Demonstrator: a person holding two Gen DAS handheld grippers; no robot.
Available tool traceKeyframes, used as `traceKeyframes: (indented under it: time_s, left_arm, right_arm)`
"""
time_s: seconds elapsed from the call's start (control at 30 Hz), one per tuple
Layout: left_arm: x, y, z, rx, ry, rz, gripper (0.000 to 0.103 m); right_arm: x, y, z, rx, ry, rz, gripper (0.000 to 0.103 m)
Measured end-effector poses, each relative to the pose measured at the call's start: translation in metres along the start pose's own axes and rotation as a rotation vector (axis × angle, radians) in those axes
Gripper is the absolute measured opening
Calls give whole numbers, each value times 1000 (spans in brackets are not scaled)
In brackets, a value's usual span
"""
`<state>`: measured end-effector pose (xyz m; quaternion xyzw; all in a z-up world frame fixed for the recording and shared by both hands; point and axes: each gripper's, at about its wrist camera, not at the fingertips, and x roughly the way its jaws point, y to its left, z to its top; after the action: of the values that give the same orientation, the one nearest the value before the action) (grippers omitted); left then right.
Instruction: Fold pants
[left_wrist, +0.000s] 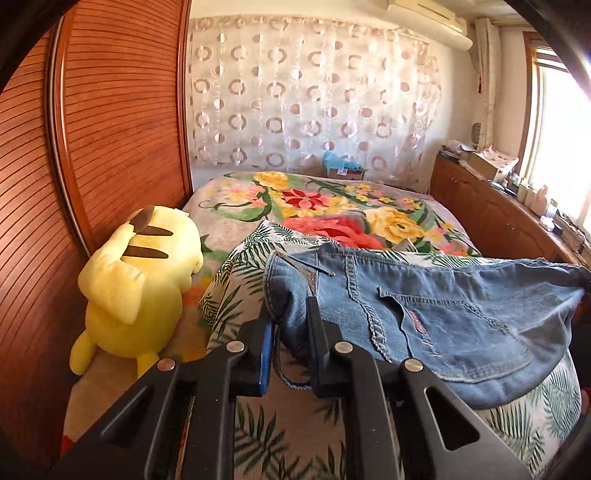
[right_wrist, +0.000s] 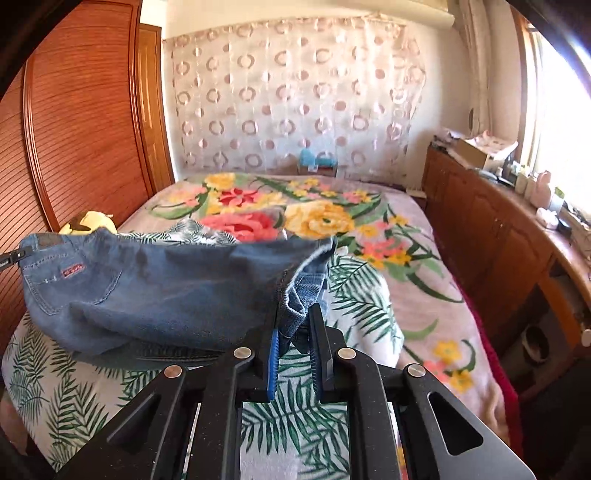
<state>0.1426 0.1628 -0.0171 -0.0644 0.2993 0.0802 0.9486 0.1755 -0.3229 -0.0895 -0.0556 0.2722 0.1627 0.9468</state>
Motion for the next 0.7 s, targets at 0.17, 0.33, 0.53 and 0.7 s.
traceKeyframes:
  time_s: [0.17,0.33,0.53,0.7]
  left_arm:
    - [-34,-4,-20,18,-21,-27,16]
    - [-68,-8,-44,25,-40,-48,16]
    - [-73,-13,-80,47,41,-60,16]
    - [-66,-19,-106,75,87,-36,18]
  right_arm:
    - [-33,6,-24,-12,-12,-8,14]
    - [-70,4,-54,2,-30,-9,14]
    - [-97,-1,-91,41,-1,20,14]
    - [-83,-6,-124,104,55,50,14]
